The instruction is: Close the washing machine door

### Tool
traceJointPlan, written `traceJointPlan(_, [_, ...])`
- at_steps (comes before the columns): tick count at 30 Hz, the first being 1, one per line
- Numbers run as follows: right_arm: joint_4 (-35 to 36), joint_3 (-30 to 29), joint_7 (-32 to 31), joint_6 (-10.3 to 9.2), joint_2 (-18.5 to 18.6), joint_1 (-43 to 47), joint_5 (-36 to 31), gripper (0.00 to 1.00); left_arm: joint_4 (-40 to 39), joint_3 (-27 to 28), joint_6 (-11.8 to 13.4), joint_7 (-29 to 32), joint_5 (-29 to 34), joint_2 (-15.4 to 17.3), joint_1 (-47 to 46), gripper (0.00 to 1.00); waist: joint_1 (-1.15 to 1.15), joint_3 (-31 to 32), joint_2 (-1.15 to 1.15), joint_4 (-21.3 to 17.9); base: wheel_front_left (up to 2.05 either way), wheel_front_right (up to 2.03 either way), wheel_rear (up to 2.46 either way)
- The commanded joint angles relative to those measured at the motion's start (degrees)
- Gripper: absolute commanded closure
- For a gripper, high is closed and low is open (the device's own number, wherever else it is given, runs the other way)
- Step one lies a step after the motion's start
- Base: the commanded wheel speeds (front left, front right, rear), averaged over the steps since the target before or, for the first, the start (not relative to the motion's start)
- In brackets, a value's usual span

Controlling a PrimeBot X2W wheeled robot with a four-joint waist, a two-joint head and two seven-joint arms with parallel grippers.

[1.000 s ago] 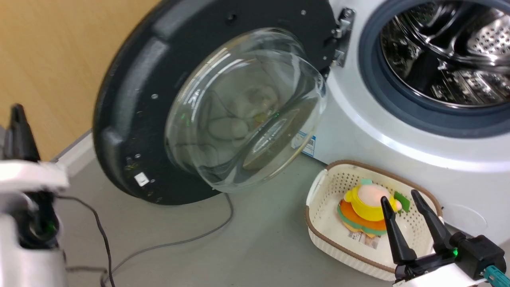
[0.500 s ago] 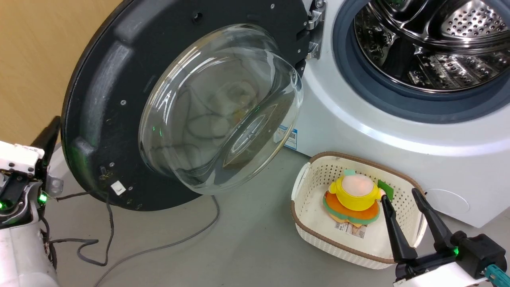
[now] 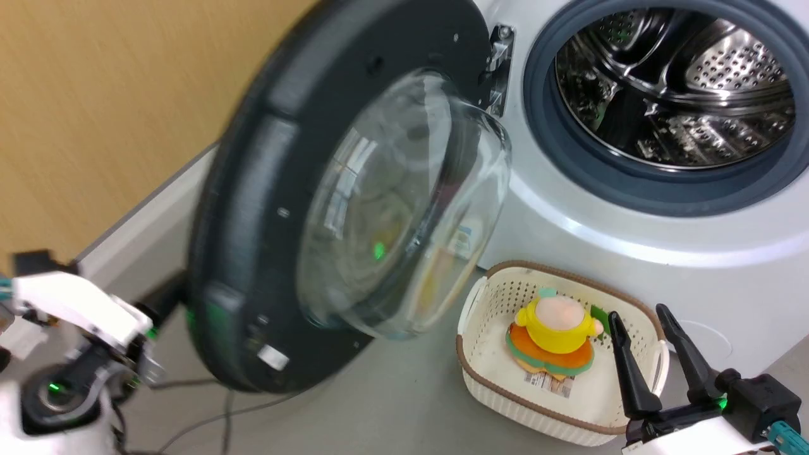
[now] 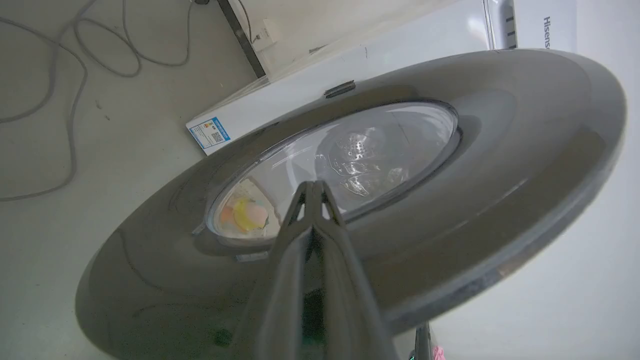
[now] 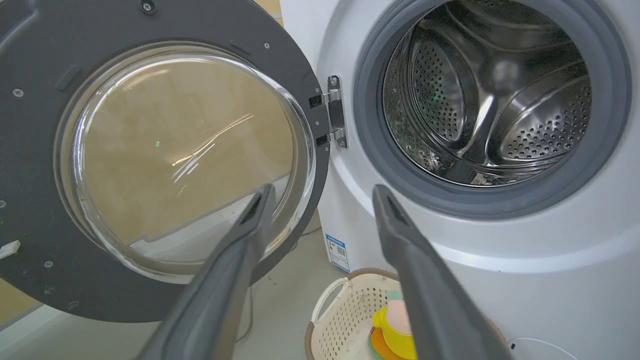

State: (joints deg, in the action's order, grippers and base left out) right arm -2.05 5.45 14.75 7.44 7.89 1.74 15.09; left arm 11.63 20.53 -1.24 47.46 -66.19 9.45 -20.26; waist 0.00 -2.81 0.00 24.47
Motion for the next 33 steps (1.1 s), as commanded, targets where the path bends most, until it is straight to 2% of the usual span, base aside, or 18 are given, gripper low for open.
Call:
traceJointPlan(1, [-0.3, -0.4, 0.2, 0.05, -0.6, 0.7, -0.2, 0.0, -2.2, -1.3, 0.2, 1.6, -0.4, -1.3, 2.4, 1.0, 0.0, 0.8, 0.0, -0.2, 0.0, 0.0, 0.0])
traceJointPlan(9, [-0.7, -1.3, 0.2, 0.05, -1.6, 1.5, -0.2, 0.0, -12.3, -6.6, 2.5, 5.8, -2.8, -5.2, 10.7, 1.0, 0.0, 2.5, 0.0, -2.4, 0.0, 0.0, 0.0])
traceJointPlan(15, [-1.0, -1.1, 0.2, 0.05, -1.7, 1.7, -0.3, 0.0, -16.0, -12.1, 3.9, 4.2, -6.4, -6.4, 15.1, 1.0, 0.0, 2.7, 0.0, -6.3, 0.0, 0.0, 0.0])
traceJointPlan(21, [-1.2, -0.8, 0.2, 0.05, -1.2, 1.4, -0.3, 0.0, -16.6, -20.2, 4.6, -2.6, -12.1, -6.6, 17.3, 1.0, 0.0, 2.1, 0.0, -12.3, 0.0, 0.0, 0.0])
traceJointPlan(25, [-1.4, -0.5, 0.2, 0.05, -0.8, 1.1, -0.3, 0.0, -14.9, -26.0, 3.7, -8.3, -14.9, -6.6, 17.1, 1.0, 0.0, 1.3, 0.0, -17.2, 0.0, 0.0, 0.0])
traceJointPlan(26, [-1.4, -0.5, 0.2, 0.05, -0.8, 1.1, -0.3, 0.0, -14.9, -26.0, 3.7, -8.3, -14.9, -6.6, 17.1, 1.0, 0.0, 1.3, 0.0, -17.2, 0.0, 0.0, 0.0])
traceJointPlan(33, [-1.4, -0.8, 0.2, 0.05, -0.2, 0.0, 0.0, 0.0, -10.2, -34.7, 1.8, -18.6, -19.2, -6.6, 13.1, 1.0, 0.0, -1.1, 0.0, -26.8, 0.0, 0.0, 0.0])
